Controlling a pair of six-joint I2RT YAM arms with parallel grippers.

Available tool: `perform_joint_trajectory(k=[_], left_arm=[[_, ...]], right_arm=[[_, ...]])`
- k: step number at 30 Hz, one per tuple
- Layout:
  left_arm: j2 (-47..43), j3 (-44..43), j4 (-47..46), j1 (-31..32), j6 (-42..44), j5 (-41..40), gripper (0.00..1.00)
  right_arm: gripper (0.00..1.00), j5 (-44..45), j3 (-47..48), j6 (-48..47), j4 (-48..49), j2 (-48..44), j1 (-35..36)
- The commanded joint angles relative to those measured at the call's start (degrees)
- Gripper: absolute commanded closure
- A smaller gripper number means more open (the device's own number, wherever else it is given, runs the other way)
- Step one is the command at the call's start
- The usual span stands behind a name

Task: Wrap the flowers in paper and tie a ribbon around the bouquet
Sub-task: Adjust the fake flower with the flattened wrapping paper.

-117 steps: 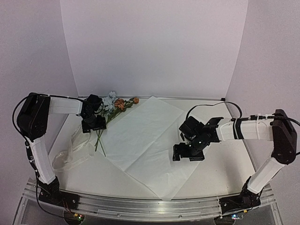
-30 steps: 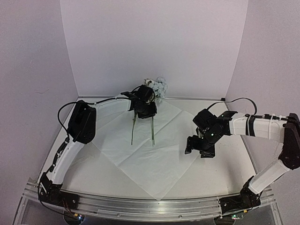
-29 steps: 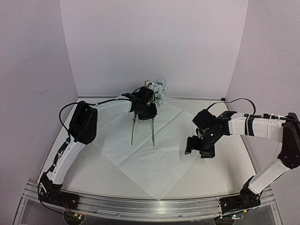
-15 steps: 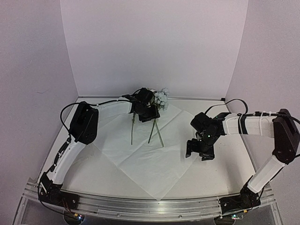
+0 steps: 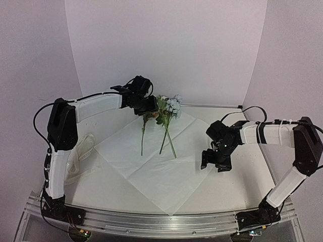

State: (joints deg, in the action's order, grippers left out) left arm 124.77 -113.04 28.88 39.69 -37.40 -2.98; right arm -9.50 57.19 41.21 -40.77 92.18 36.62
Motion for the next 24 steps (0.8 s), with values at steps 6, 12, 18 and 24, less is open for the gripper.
perform_joint_trajectory(k=[6, 12, 18, 24], left_arm=[[5.78, 2.01, 2.2, -5.9, 5.15, -3.11, 0.47], [9.62, -0.06, -1.12, -5.93, 6.79, -0.52, 0.54], [11.65, -1.06, -2.75, -6.02, 6.85, 1.08, 0.6], [12.35, -1.37, -4.77, -6.06, 6.73, 2.53, 0.86]], right_arm=[[0.16, 0.82, -1.69, -1.95, -0.02, -2.87, -0.84], [0.16, 1.16, -3.04, -1.79, 0.28, -4.38, -1.05], [0.16, 1.16, -3.49, -1.73, 0.26, -4.83, -1.12], [0.16, 1.33, -3.66, -1.57, 0.34, -4.91, -1.2]])
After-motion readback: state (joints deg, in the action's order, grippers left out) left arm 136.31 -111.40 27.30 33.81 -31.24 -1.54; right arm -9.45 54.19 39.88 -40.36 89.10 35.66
